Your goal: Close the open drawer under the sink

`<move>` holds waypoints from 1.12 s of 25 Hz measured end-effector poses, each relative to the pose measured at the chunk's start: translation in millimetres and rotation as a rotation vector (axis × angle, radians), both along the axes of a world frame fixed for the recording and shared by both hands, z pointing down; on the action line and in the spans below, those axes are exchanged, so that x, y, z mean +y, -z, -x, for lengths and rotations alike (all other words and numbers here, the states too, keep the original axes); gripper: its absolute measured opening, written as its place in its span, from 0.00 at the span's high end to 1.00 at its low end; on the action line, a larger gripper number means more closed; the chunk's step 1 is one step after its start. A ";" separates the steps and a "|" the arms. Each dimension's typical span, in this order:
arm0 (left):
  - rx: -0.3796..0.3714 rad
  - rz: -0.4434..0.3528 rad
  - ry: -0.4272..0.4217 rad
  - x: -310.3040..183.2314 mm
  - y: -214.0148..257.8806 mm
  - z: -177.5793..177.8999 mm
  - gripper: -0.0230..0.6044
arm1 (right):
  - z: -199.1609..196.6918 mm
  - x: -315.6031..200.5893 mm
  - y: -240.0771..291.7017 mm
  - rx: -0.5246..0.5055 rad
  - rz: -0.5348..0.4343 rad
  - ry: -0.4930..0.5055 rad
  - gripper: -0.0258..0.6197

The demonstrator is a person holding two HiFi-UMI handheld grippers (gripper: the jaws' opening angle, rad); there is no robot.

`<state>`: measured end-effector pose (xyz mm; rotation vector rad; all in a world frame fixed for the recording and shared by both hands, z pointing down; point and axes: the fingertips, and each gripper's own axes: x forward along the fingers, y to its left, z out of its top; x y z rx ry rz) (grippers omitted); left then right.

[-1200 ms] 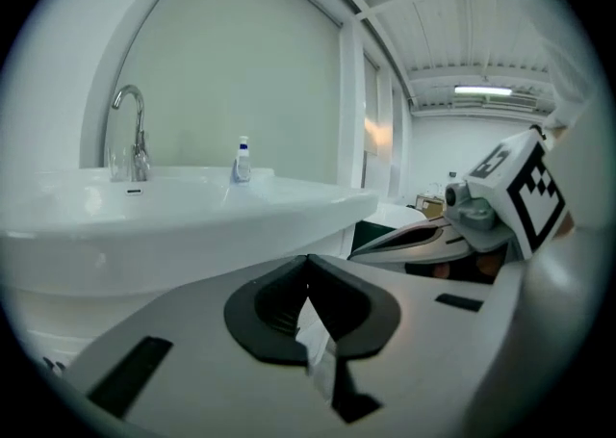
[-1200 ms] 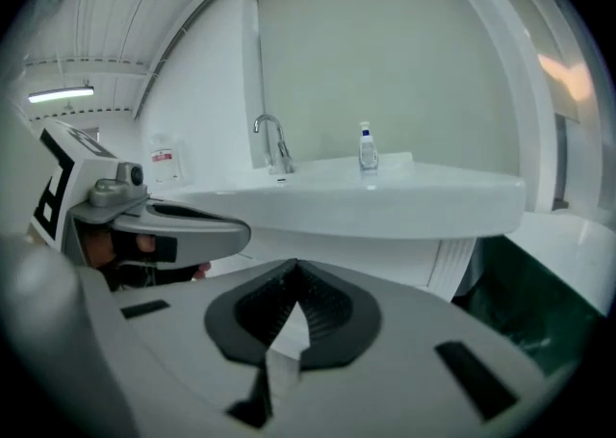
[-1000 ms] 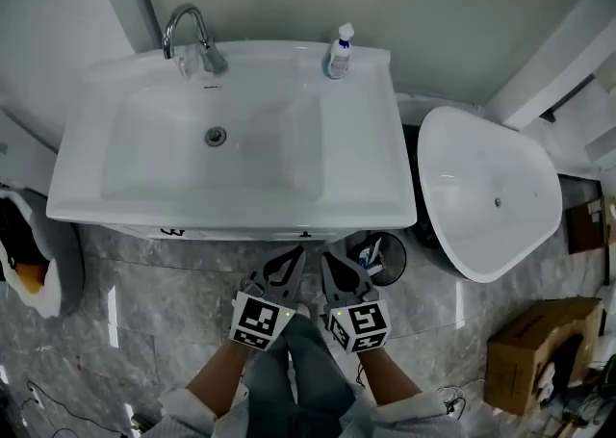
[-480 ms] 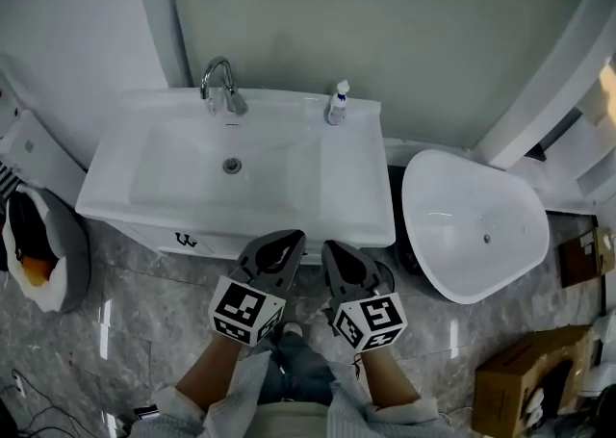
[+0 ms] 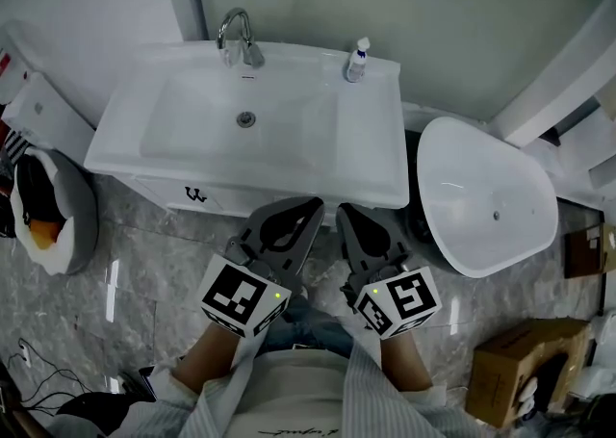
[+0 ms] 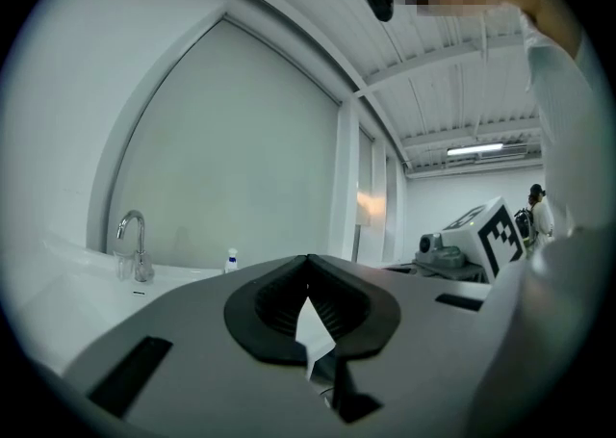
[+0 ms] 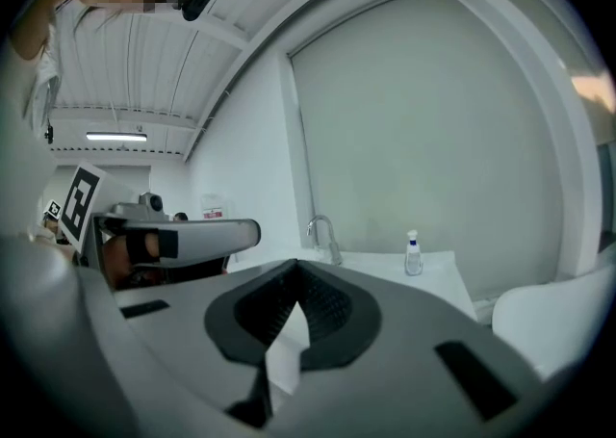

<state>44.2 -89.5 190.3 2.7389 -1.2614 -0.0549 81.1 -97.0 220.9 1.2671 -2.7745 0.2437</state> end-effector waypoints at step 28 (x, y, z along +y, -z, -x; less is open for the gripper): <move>-0.023 0.017 0.004 -2.1 -10.1 -13.5 0.94 | -2.8 -0.7 -0.4 -0.018 0.031 0.049 0.95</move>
